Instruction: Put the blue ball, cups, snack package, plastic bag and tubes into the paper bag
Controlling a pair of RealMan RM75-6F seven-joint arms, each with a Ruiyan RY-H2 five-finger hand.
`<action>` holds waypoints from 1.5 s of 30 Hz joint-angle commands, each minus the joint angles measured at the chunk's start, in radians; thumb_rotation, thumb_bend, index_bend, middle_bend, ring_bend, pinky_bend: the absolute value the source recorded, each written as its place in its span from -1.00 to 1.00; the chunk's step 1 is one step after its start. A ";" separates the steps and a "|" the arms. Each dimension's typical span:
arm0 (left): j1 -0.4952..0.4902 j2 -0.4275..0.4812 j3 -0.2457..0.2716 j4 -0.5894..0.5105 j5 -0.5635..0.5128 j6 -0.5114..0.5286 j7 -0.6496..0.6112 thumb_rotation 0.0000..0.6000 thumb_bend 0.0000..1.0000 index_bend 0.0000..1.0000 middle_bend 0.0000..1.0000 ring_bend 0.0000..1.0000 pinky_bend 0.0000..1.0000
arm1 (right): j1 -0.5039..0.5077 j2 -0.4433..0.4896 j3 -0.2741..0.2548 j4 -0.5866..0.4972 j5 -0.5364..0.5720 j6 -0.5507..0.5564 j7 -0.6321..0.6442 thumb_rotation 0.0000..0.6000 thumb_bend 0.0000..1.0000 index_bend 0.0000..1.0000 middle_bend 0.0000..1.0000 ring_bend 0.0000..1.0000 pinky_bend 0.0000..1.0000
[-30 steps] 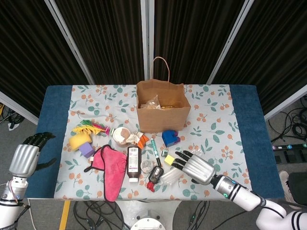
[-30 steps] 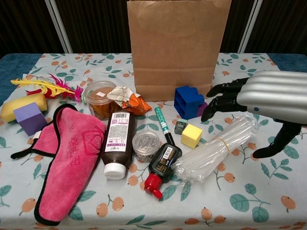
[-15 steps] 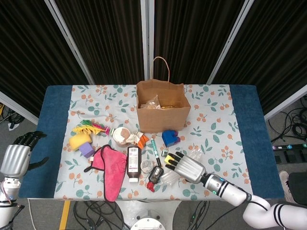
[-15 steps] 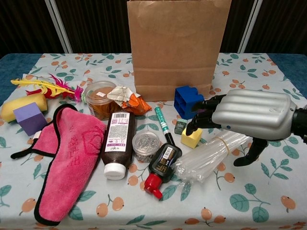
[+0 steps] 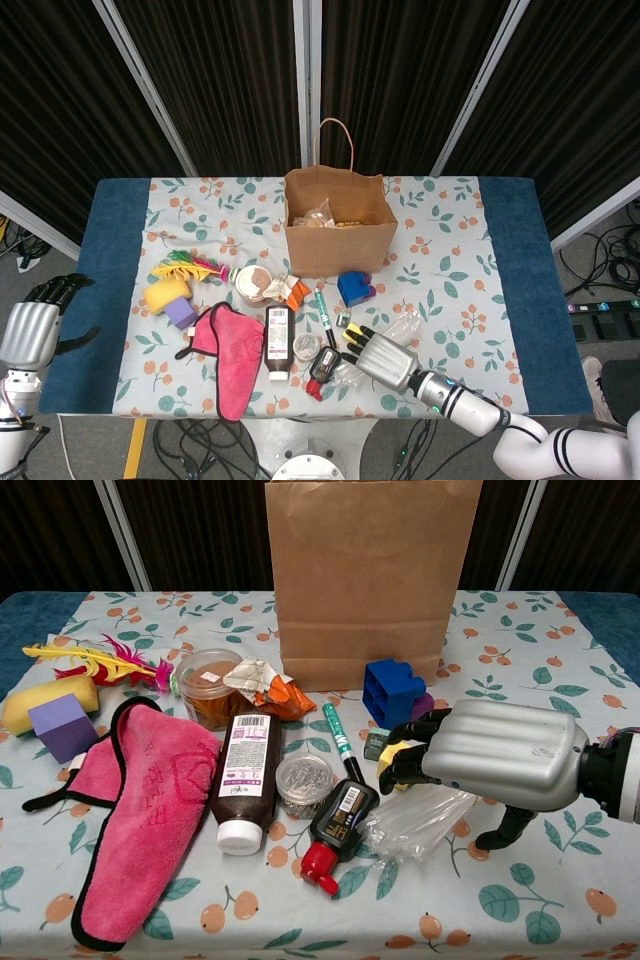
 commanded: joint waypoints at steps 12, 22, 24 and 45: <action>0.003 -0.020 -0.004 0.044 -0.022 -0.021 -0.041 1.00 -0.65 -0.33 -0.29 -0.46 -0.32 | 0.002 -0.088 -0.016 0.098 -0.035 0.083 -0.025 1.00 -0.70 0.08 -0.05 -0.32 -0.11; -0.003 0.000 -0.012 -0.001 -0.012 -0.012 -0.039 1.00 -0.65 -0.33 -0.29 -0.46 -0.32 | -0.015 0.060 0.024 -0.113 -0.075 0.240 -0.047 1.00 -0.67 0.14 -0.02 -0.28 -0.07; -0.004 0.005 -0.012 -0.019 -0.007 -0.011 -0.033 1.00 -0.65 -0.34 -0.28 -0.46 -0.32 | -0.026 0.125 0.052 -0.214 -0.062 0.277 -0.061 1.00 -0.67 0.14 -0.02 -0.28 -0.07; -0.026 0.051 -0.025 -0.126 0.009 -0.015 0.016 1.00 -0.65 -0.34 -0.29 -0.46 -0.32 | 0.244 0.205 0.691 -0.680 0.485 0.464 -0.085 1.00 -0.67 0.14 -0.02 -0.28 -0.07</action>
